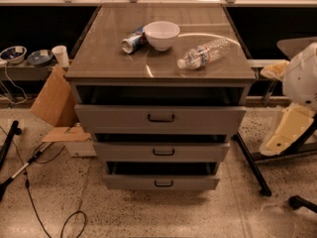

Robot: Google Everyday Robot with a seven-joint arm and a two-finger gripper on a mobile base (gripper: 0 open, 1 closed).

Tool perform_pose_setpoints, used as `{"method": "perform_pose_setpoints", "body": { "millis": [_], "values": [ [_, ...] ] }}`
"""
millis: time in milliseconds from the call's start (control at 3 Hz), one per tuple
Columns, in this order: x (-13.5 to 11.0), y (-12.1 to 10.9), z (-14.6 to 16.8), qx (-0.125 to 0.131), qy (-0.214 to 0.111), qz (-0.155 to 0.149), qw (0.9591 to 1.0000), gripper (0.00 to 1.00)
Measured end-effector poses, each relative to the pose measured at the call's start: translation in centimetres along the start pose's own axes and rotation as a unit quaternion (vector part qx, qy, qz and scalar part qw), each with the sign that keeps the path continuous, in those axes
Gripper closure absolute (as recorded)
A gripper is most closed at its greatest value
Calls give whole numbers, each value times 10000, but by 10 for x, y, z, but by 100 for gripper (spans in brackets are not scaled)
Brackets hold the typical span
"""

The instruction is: Open middle drawer

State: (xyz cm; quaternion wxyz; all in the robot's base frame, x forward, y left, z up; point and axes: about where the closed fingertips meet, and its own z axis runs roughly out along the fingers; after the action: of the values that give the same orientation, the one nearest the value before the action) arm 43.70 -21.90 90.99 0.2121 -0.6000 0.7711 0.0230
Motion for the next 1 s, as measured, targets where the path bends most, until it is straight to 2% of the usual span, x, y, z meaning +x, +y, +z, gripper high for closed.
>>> {"method": "perform_pose_setpoints", "body": {
  "millis": [333, 667, 1000],
  "values": [
    [28, 16, 54, -128, -585, 112, 9981, 0],
    [62, 36, 121, -312, -959, 180, 9947, 0],
    [84, 48, 162, -507, -1044, 268, 9929, 0]
  ]
}}
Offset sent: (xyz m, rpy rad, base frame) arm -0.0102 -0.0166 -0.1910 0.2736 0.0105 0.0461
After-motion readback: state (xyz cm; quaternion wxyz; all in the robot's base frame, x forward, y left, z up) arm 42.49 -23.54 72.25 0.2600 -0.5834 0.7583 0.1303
